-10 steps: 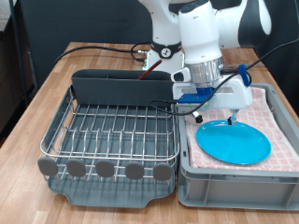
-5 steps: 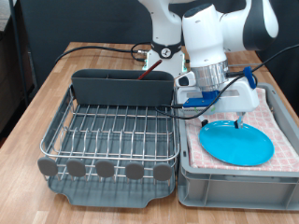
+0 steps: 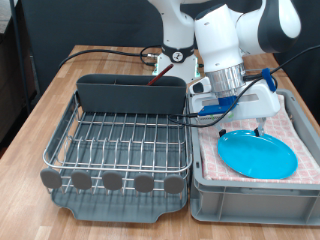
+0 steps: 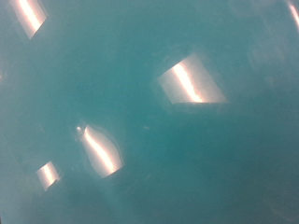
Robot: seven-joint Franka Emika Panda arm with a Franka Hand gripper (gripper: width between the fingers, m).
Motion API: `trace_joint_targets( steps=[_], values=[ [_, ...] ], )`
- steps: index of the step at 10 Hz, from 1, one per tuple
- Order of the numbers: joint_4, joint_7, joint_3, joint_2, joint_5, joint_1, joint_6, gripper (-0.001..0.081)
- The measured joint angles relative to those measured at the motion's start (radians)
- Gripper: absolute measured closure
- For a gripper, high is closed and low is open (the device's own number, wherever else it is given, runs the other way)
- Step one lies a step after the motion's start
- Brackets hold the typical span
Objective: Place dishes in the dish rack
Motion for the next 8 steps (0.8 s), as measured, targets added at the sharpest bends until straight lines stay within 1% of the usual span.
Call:
trace_joint_targets(
  steps=[1, 2, 3, 4, 6, 7, 8],
  values=[
    [0.001, 0.000, 0.000, 0.000, 0.000, 0.000, 0.000, 0.0004],
    [0.001, 0.000, 0.000, 0.000, 0.000, 0.000, 0.000, 0.0084],
    [0.002, 0.000, 0.000, 0.000, 0.000, 0.000, 0.000, 0.0248],
    [0.003, 0.000, 0.000, 0.000, 0.000, 0.000, 0.000, 0.0248],
    [0.003, 0.000, 0.000, 0.000, 0.000, 0.000, 0.000, 0.0571],
    [0.005, -0.010, 0.000, 0.000, 0.010, 0.000, 0.000, 0.0571],
    [0.008, -0.020, 0.000, -0.001, 0.020, 0.000, 0.000, 0.0738]
  ],
)
